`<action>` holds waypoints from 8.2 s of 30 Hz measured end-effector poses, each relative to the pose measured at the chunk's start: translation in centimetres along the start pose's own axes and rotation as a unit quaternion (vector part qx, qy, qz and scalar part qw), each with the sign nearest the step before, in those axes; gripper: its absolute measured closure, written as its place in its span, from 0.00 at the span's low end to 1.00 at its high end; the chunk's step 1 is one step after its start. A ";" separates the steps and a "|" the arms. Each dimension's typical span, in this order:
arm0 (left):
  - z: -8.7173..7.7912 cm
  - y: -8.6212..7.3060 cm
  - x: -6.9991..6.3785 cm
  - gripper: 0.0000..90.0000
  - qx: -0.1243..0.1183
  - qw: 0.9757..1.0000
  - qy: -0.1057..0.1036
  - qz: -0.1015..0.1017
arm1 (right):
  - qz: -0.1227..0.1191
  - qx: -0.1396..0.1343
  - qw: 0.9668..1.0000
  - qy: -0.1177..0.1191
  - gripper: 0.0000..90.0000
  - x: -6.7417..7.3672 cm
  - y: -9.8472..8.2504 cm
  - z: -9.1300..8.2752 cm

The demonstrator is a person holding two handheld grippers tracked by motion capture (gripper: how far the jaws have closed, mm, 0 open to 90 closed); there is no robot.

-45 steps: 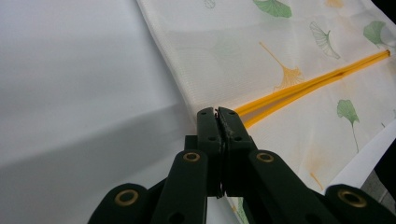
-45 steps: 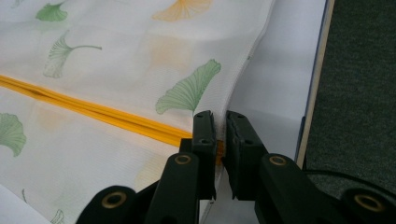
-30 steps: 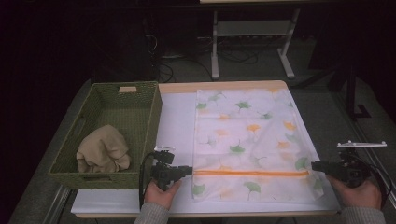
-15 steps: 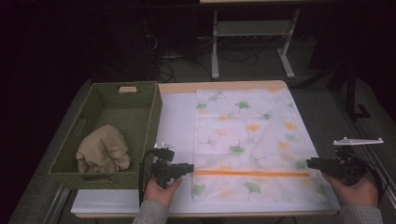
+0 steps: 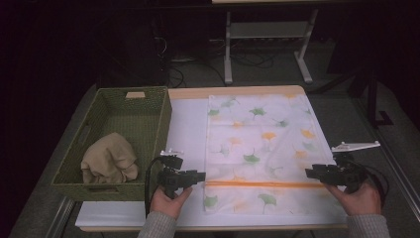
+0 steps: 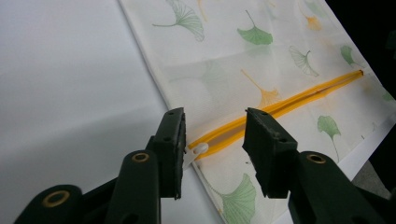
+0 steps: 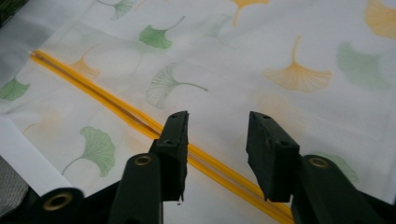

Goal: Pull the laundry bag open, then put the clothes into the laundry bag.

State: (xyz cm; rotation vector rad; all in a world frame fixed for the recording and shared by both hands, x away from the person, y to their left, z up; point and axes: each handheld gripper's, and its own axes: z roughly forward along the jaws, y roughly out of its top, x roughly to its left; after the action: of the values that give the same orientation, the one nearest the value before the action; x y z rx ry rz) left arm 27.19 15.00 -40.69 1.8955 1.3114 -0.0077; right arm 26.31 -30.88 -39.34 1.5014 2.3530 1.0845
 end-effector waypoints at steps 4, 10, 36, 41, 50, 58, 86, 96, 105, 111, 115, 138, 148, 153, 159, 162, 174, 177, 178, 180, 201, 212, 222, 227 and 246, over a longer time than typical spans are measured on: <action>-0.1 0.2 -0.2 0.60 -0.002 1.000 -0.004 0.004 | -0.016 0.001 1.000 0.005 0.57 0.9 0.3 0.5; -0.1 0.3 -0.3 0.57 0.003 1.000 -0.015 0.006 | -0.053 -0.003 0.999 0.008 0.53 2.0 0.5 1.3; -1.2 2.8 -1.1 0.40 0.012 0.998 -0.055 0.034 | -0.187 -0.014 0.982 0.039 0.44 4.7 2.2 4.7; -2.0 3.8 -1.3 0.37 0.020 0.997 -0.061 0.037 | -0.202 -0.004 0.978 0.047 0.44 4.9 2.4 5.4; -4.1 5.7 0.0 0.29 0.039 0.995 -0.091 0.027 | -0.200 0.004 0.978 0.054 0.43 4.6 2.8 6.1; -6.4 7.1 1.9 0.29 0.045 0.994 -0.099 0.019 | -0.201 0.010 0.978 0.054 0.42 4.5 2.9 6.4; -15.9 7.1 11.0 0.29 0.004 0.999 -0.016 -0.045 | -0.200 0.025 0.978 0.056 0.39 4.6 2.8 7.0; -18.5 6.2 14.1 0.27 -0.010 0.997 0.026 -0.072 | -0.200 0.032 0.978 0.059 0.39 4.6 2.8 7.4; -20.8 5.5 16.6 0.27 -0.029 0.993 0.058 -0.097 | -0.197 0.040 0.978 0.057 0.39 4.5 2.8 7.5; -20.9 4.8 17.7 0.27 -0.017 0.990 0.098 -0.099 | -0.195 0.039 0.978 0.055 0.39 4.5 2.8 7.5; -20.8 4.5 18.3 0.26 -0.001 0.987 0.124 -0.102 | -0.197 0.043 0.978 0.056 0.39 4.5 2.8 7.6; -16.1 3.8 18.7 0.37 0.118 0.969 0.188 -0.112 | -0.228 0.041 0.971 0.064 0.39 5.3 3.6 7.7; -16.3 3.7 18.4 0.68 0.124 0.966 0.199 -0.109 | -0.267 0.069 0.957 0.091 0.49 5.3 3.4 9.1; -16.5 3.5 18.2 0.70 0.116 0.967 0.201 -0.110 | -0.295 0.096 0.944 0.108 0.67 4.8 3.2 9.8; -16.8 3.2 18.3 0.74 0.112 0.969 0.188 -0.117 | -0.315 0.116 0.936 0.105 0.62 4.8 2.8 10.1; -16.9 3.2 18.4 0.75 0.112 0.969 0.185 -0.119 | -0.329 0.120 0.931 0.100 0.61 5.0 2.6 10.5; -17.2 3.0 19.2 0.75 0.108 0.972 0.165 -0.126 | -0.295 0.120 0.942 0.104 0.93 4.5 3.6 11.1; -17.2 3.0 19.2 0.75 0.107 0.973 0.163 -0.126 | -0.289 0.121 0.944 0.102 0.94 4.8 3.7 10.8; -17.2 3.0 19.2 0.75 0.107 0.973 0.162 -0.126 | -0.287 0.120 0.945 0.101 0.94 4.8 3.7 10.7; -17.2 3.0 19.2 0.75 0.107 0.973 0.162 -0.125 | -0.280 0.119 0.947 0.101 0.94 4.9 3.7 10.5; -18.0 2.5 19.2 0.78 0.073 0.980 0.120 -0.143 | -0.257 0.100 0.952 0.131 0.97 4.3 6.3 9.4; -19.8 3.2 17.2 0.79 0.011 0.988 0.077 -0.133 | -0.241 0.103 0.956 0.133 0.98 4.3 7.0 9.0; -21.1 3.7 15.2 0.79 -0.008 0.991 0.045 -0.123 | -0.240 0.101 0.956 0.134 0.98 4.6 8.6 8.6; -21.9 4.3 14.4 0.79 -0.026 0.992 0.018 -0.123 | -0.232 0.101 0.958 0.137 0.98 4.4 9.0 8.9; -21.6 7.8 9.9 0.79 -0.045 0.993 -0.065 -0.085 | -0.224 0.092 0.960 0.139 0.98 4.0 10.3 9.0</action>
State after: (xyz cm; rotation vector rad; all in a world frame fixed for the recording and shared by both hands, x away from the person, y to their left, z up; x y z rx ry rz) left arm 28.78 34.99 -25.69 1.6749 1.3572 -0.1557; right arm 36.21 -20.63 -38.33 0.8223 2.8576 1.0322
